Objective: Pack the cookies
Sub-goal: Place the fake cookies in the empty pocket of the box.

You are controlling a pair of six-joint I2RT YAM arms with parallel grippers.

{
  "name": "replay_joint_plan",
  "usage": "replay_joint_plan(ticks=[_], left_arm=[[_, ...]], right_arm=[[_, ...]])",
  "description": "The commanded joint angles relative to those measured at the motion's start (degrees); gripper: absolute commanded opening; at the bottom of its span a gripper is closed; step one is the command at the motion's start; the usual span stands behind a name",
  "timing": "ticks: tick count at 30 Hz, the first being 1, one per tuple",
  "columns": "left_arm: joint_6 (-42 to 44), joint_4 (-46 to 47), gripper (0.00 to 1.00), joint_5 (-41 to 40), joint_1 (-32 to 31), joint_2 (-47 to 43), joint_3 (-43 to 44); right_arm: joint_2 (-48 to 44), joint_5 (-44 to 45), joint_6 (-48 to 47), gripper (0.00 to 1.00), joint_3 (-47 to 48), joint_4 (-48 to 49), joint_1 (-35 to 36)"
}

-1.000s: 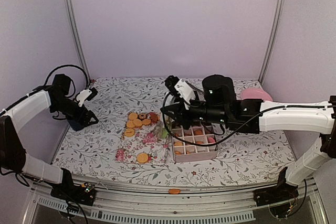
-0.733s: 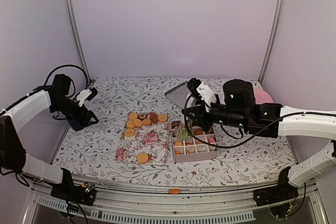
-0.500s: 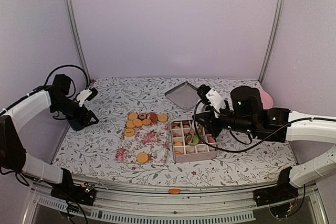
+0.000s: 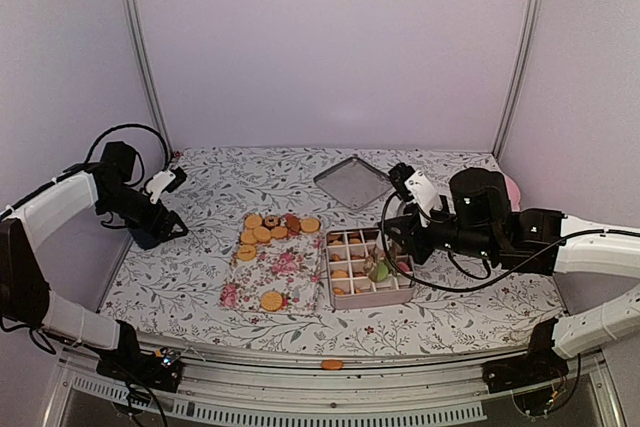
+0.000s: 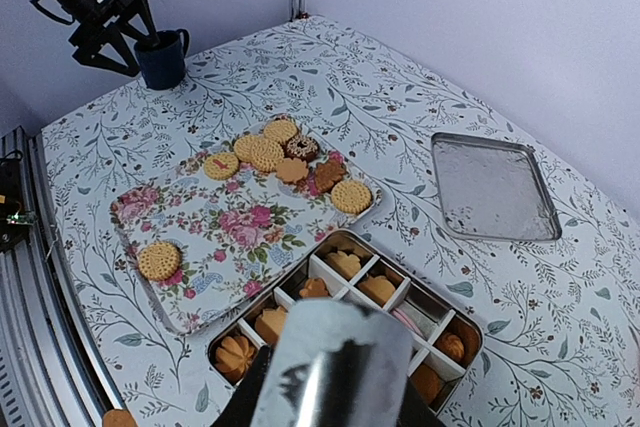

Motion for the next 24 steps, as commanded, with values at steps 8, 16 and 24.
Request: replay_joint_plan(ticks=[8,16,24], left_arm=[[0.29,0.62,0.90,0.06,-0.26,0.41,0.19],[0.38,1.09,0.90,-1.47,-0.26,0.65,-0.72],[0.47,1.36,0.90,-1.15,-0.33,0.71,-0.58]], right_arm=[[-0.71,0.72,1.68,0.29,-0.14,0.24,-0.35],[0.32,1.30,0.67,0.35,1.14,1.17,-0.41],[0.89,1.27,0.00,0.38,2.07,1.67,-0.43]])
